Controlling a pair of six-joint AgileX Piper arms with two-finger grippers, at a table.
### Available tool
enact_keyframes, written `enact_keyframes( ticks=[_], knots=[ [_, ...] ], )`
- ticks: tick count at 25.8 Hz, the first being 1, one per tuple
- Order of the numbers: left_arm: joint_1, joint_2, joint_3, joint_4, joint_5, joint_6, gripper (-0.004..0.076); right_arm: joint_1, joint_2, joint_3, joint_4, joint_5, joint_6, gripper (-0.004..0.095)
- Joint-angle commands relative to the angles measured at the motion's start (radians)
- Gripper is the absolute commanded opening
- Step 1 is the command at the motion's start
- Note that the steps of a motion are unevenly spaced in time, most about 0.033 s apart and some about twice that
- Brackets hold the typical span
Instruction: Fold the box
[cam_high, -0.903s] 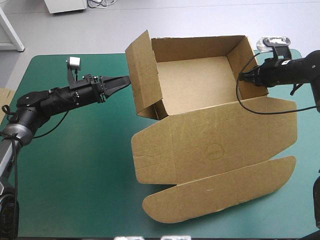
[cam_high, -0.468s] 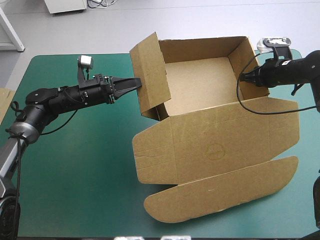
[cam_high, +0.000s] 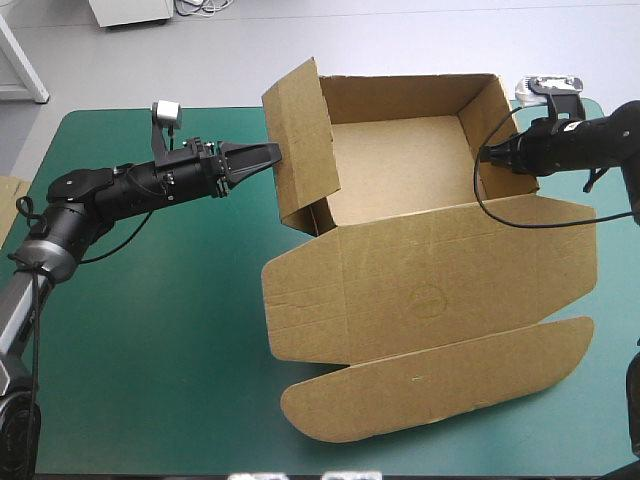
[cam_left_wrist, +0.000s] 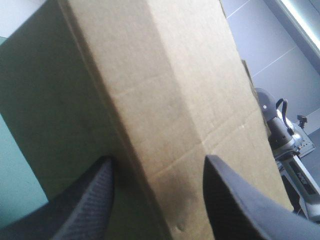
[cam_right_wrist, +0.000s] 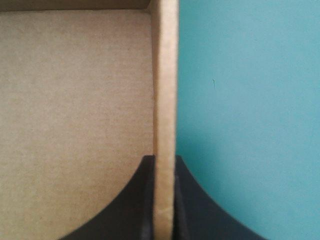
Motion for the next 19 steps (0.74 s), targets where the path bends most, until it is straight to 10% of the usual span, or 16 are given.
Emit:
enact_keyframes(
  ticks=[1,19],
  knots=[
    [-0.009,-0.034,-0.062,-0.062,-0.009,-0.014,0.0395,0.015,-0.048,-0.025,0.009,-0.029,0.039,-0.0013],
    [-0.136,0.028,-0.162,0.426,-0.177,-0.264,0.0395,0.141,-0.040,-0.021,-0.169,-0.005,0.180,-0.0013]
  ],
)
